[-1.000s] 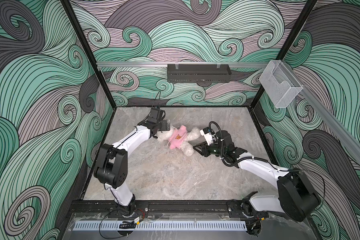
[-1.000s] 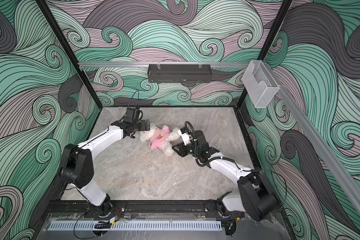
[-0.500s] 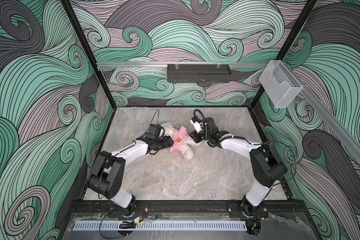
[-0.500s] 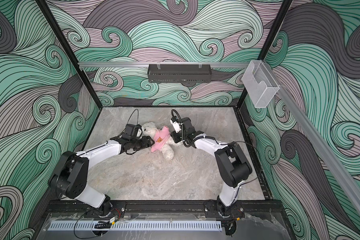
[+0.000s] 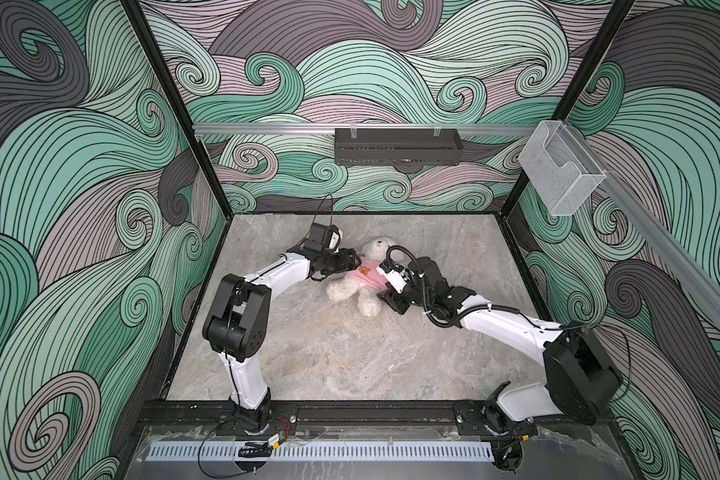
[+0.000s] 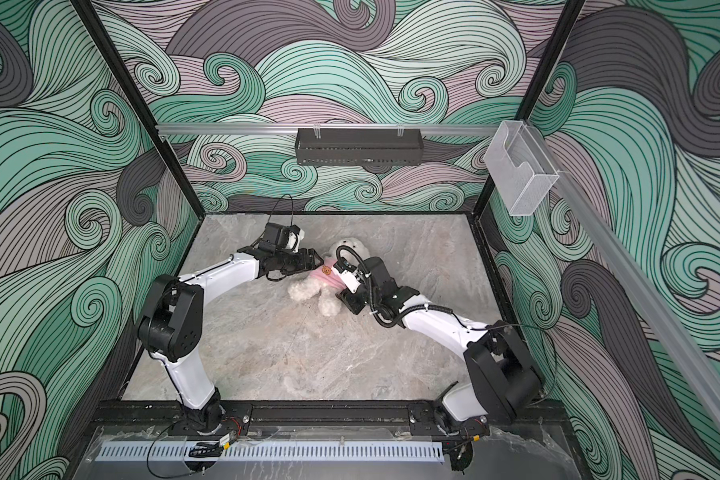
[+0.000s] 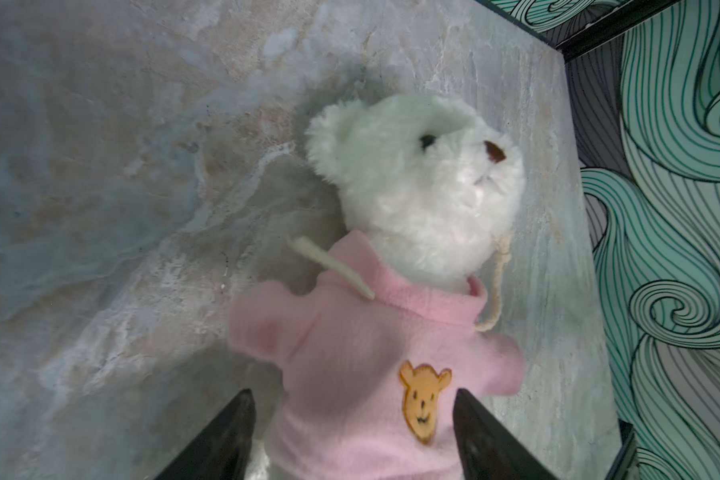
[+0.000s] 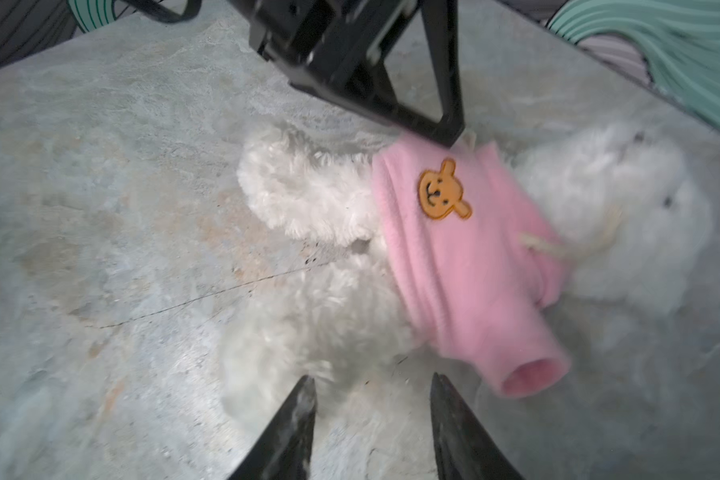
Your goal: Dress the teddy bear
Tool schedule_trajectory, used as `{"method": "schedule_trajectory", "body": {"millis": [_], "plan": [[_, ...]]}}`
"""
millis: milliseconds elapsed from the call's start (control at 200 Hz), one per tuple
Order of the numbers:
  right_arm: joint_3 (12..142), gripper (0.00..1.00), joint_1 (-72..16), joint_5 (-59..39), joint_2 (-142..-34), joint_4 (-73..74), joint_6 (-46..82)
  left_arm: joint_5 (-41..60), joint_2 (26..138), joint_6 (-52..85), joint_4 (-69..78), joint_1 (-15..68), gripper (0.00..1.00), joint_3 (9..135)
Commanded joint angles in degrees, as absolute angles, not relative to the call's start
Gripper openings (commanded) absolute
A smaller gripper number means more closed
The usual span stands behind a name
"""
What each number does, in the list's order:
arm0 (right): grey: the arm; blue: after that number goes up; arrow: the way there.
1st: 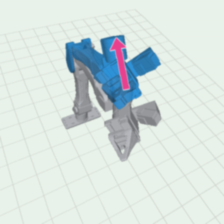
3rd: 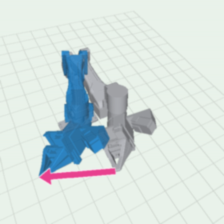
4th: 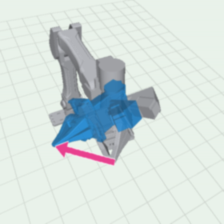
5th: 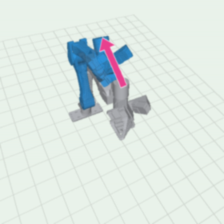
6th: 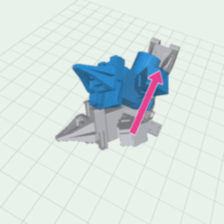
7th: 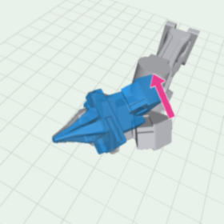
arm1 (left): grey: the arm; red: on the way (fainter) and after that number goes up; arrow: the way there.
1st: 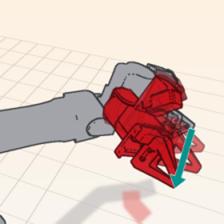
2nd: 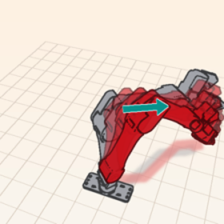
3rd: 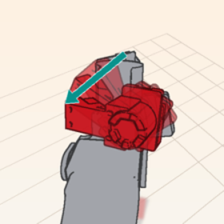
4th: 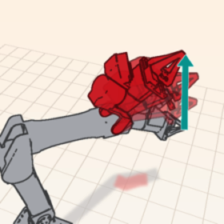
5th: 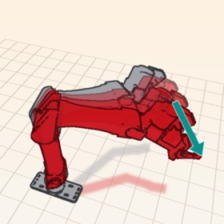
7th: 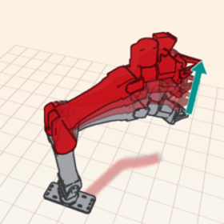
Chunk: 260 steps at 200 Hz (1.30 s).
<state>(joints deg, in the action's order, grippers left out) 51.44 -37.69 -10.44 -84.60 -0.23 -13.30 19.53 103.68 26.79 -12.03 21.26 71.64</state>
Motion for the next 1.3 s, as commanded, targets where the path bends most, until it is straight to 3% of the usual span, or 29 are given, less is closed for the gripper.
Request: {"method": "schedule_trajectory", "body": {"millis": [0, 255, 565, 805, 990, 1135, 1295], "plan": [[55.46, 0.5, -38.47, -4.2, -88.83, 1.82, -25.69, 14.01, 99.43, 25.3, -15.07, 20.44, 0.81, 69.78], [64.16, 0.57, -40.91, -4.3, -97.64, 1.93, -27.66, 9.96, 93.59, 27.95, -15.91, 18.19, 0.78, 62.11], [68.55, 0.58, -40.17, -2.0, -101.71, 0.71, -22.17, 31.35, 91.29, 32.92, -7.0, 19.52, 0.74, 53.63], [73.74, 0.61, -39.78, -6.15, -105.9, -2.84, -20.4, 37.05, 82.23, 39.14, -1.46, 23.51, 0.73, 45.42], [74.97, 0.63, -40.84, -5.47, -108.66, -3.26, -21.31, 30.39, 74.36, 36.33, -10.9, 23.58, 0.74, 44.95], [79.27, 0.64, -41.49, -2.0, -112.54, -6.09, -22.27, 18.71, 69.55, 34.16, -19.79, 23.19, 0.75, 45.96], [81.96, 0.54, -41.66, 3.29, -115.88, -8.12, -23.61, 11.84, 66.92, 32.4, -23.31, 22.78, 0.76, 46.26]]}}
